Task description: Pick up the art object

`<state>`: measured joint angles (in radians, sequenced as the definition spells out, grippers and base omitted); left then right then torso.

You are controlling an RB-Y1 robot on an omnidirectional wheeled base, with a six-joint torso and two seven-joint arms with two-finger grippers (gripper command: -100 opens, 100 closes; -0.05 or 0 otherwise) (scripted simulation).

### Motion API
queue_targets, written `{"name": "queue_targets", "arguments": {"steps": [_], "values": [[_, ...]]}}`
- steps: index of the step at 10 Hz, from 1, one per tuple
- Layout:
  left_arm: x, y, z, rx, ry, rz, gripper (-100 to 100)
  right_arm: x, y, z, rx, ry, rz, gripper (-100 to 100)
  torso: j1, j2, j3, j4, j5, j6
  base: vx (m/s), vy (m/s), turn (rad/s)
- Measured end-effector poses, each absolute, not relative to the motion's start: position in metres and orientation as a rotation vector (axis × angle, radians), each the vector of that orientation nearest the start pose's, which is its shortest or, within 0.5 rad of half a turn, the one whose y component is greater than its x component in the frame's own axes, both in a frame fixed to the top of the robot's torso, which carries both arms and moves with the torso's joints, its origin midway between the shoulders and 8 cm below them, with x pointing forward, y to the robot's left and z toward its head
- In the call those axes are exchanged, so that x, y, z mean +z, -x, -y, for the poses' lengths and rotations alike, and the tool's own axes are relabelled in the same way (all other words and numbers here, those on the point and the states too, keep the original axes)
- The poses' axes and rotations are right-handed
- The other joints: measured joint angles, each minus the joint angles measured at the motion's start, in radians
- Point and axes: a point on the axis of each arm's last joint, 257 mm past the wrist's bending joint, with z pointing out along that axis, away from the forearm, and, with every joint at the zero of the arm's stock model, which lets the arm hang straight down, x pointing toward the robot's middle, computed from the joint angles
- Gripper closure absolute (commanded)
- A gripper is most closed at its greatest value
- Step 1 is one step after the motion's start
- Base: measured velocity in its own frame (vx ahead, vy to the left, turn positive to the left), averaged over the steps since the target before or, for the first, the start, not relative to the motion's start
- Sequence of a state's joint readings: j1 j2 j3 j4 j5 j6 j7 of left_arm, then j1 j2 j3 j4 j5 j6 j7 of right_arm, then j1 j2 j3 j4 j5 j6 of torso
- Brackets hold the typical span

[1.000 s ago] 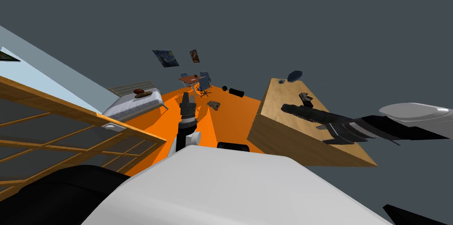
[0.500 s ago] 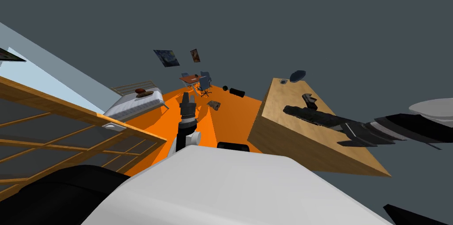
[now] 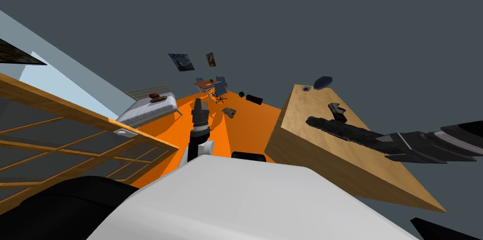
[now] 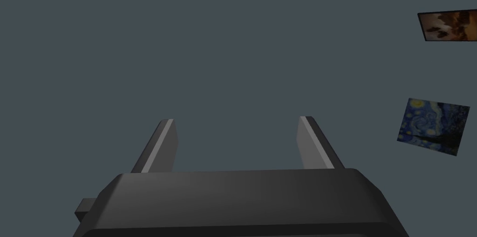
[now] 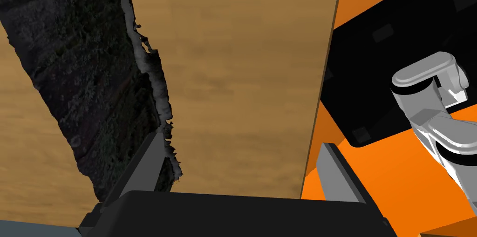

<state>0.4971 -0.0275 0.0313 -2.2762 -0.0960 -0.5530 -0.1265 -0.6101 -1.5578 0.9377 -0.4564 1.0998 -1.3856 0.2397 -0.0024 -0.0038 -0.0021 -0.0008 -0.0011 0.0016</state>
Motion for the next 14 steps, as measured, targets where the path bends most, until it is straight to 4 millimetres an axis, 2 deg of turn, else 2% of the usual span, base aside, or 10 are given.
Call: {"name": "queue_targets", "arguments": {"steps": [1,2,5,7,10,11,12,14], "values": [[0.033,-0.336,-0.278,-1.104,0.525,-0.639,0,-0.180,-0.242,0.716,-0.100,1.220,-2.763,-100,-0.001,-0.002,-0.001,0.000,0.000,-0.001,0.096,-0.053,0.051],[0.033,-0.336,-0.278,-1.104,0.525,-0.639,0,-0.176,-0.235,0.721,-0.106,1.215,-2.775,-100,-0.001,-0.002,-0.001,-0.001,-0.001,0.000,0.045,-0.034,-0.008],[0.033,-0.336,-0.278,-1.104,0.525,-0.639,0,-0.169,-0.231,0.728,-0.138,1.191,-2.794,-100,0.000,0.002,0.001,0.000,0.000,-0.001,0.056,-0.041,0.077],[0.033,-0.336,-0.278,-1.104,0.525,-0.639,0,-0.161,-0.216,0.737,-0.152,1.178,-2.830,-100,-0.004,-0.006,-0.003,-0.001,-0.001,-0.001,0.143,-0.096,0.079],[0.033,-0.336,-0.278,-1.104,0.525,-0.639,0,-0.161,-0.209,0.739,-0.152,1.174,-2.844,-100,0.002,0.003,0.002,0.001,0.000,0.000,0.011,-0.011,-0.006],[0.033,-0.336,-0.278,-1.104,0.525,-0.639,0,-0.161,-0.209,0.739,-0.153,1.173,-2.844,0,0.002,0.004,0.002,0.001,0.000,0.000,0.000,0.000,0.000],[0.033,-0.336,-0.278,-1.104,0.525,-0.639,0,-0.161,-0.209,0.739,-0.153,1.173,-2.844,-100,0.003,0.004,0.003,0.001,0.000,0.000,-0.034,-0.032,0.095],[0.033,-0.336,-0.278,-1.104,0.525,-0.639,0,-0.159,-0.214,0.743,-0.183,1.122,-2.840,-100,0.000,0.007,0.004,0.002,0.000,0.000,-0.031,-0.038,0.022]]}}
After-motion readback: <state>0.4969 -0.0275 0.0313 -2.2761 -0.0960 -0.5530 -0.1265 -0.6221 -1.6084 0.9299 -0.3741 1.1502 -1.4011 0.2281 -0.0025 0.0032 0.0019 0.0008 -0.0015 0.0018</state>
